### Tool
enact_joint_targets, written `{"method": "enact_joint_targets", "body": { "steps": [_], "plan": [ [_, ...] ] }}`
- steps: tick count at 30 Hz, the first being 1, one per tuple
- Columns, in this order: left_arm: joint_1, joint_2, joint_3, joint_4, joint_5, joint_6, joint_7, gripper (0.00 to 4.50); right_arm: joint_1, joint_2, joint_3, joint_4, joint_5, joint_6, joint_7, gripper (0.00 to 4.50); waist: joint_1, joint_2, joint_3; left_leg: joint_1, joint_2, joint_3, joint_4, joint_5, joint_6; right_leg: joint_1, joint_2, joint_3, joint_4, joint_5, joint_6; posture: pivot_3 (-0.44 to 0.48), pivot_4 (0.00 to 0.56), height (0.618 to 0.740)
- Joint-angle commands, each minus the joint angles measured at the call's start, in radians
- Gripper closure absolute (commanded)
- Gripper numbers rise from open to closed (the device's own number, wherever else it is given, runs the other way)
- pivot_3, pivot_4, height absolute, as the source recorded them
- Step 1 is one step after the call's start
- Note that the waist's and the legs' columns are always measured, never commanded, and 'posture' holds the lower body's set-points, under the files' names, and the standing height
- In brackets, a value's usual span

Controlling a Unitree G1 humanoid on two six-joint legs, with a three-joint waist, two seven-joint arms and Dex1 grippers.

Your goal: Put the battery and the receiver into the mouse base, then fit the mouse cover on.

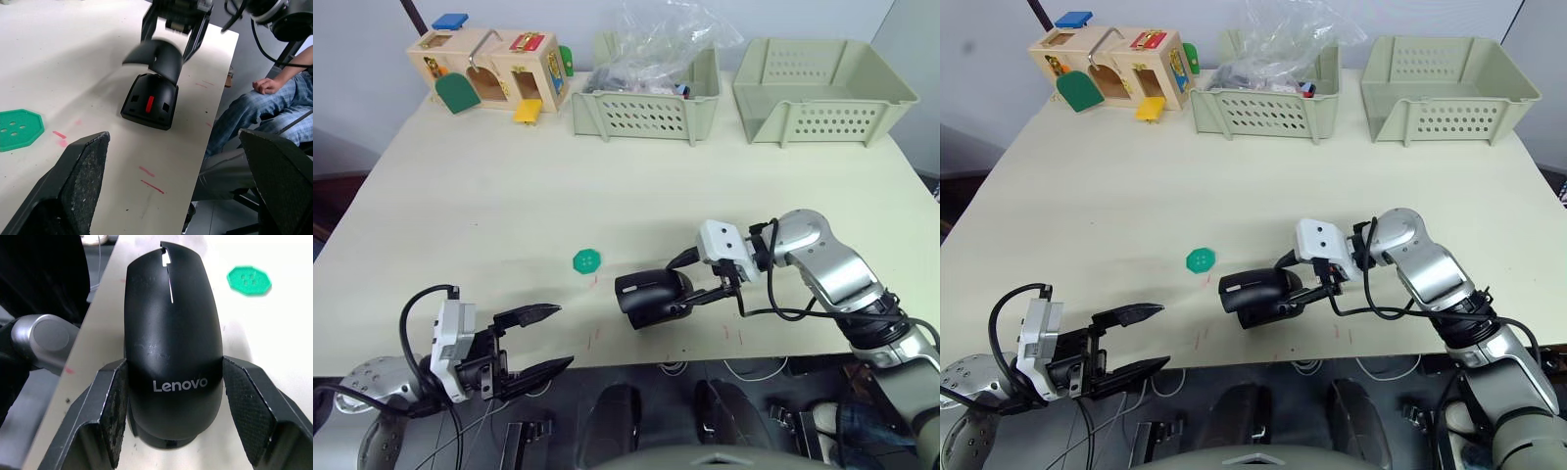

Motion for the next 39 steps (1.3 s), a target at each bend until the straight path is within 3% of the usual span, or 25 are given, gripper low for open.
{"method": "enact_joint_targets", "body": {
  "steps": [1,5,17,39],
  "plan": [
    [0.005,0.004,0.013,-0.037,-0.008,-0.011,-0.004,0.0,-0.057,-0.016,0.033,-0.077,0.02,0.135,0.003,2.11,0.0,0.0,0.0,0.0,0.0,0.0,0.0,0.0,0.0,0.0,0.0,0.0,0.0,0.0,0.0,0.0,0.15,0.74],
    [0.006,0.005,0.013,-0.038,-0.009,-0.01,-0.005,0.0,-0.092,-0.043,0.082,-0.09,0.015,0.223,0.006,2.11,0.001,0.0,0.0,0.0,0.0,0.0,0.0,0.0,0.0,0.0,0.0,0.0,0.0,0.0,0.0,0.0,0.15,0.74],
    [0.007,0.003,0.011,-0.038,-0.005,-0.013,-0.002,0.0,-0.121,-0.068,0.169,-0.061,-0.071,0.198,-0.05,2.11,-0.001,0.0,0.0,0.0,0.0,0.0,0.0,0.0,0.0,0.0,0.0,0.0,0.0,0.0,0.0,0.0,0.15,0.74],
    [0.003,-0.003,-0.002,-0.05,0.002,-0.011,0.009,0.0,-0.131,-0.071,0.227,-0.099,-0.112,0.245,-0.075,2.11,-0.001,0.0,0.0,0.0,0.0,0.0,0.0,0.0,0.0,0.0,0.0,0.0,0.0,0.0,0.0,0.0,0.15,0.74]
  ]
}}
